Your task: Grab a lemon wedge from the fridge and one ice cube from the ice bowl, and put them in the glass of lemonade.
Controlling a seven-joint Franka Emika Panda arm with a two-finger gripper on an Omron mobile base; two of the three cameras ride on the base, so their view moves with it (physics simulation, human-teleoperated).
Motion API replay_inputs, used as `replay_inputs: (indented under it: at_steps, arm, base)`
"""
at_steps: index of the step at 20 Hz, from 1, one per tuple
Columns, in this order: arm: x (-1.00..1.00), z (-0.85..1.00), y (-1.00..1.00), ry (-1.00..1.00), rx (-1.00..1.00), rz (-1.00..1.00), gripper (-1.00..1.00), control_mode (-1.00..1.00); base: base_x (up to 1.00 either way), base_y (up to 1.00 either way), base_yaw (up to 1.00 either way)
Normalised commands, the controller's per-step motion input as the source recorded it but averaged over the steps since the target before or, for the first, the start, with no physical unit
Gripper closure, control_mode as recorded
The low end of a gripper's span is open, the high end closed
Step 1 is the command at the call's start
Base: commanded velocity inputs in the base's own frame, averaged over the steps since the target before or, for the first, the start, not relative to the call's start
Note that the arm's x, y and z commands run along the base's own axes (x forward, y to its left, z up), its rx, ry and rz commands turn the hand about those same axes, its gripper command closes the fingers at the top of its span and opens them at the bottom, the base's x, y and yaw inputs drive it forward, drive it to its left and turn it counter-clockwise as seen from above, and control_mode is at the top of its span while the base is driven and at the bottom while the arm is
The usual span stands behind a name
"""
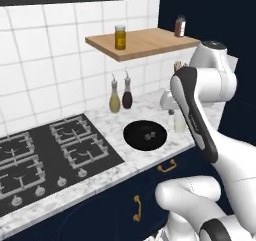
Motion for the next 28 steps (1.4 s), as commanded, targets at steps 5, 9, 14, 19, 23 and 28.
replay_inputs:
  at_steps: [5, 9, 14, 19, 23, 28]
  arm:
    - [0.12, -0.12, -0.03, 0.07, 0.00, 0.03, -1.00, -1.00]
    - [0.38, -0.75, 0.69, 0.21, -0.13, 0.00, -1.00, -1.00]
    - [0.93, -0.94, 0.46, 0.30, -0.08, 0.07, -1.00, -1.00]
    - [1.00, -0.90, -0.04, 0.03, 0.04, 0.49, -1.00, -1.00]
    - [0.82, -0.79, -0.27, -0.22, 0.01, 0.13, -1.00, -1.00]
    - [0.52, -0.57, -0.09, -0.12, 0.04, 0.00, -1.00, -1.00]
  base:
    - [0.08, -0.32, 0.11]
    - [0.00, 0.00, 0.00]
    - [0.00, 0.00, 0.00]
    - [0.00, 0.00, 0.00]
    - [0.00, 0.00, 0.00]
    - [0.00, 0.00, 0.00]
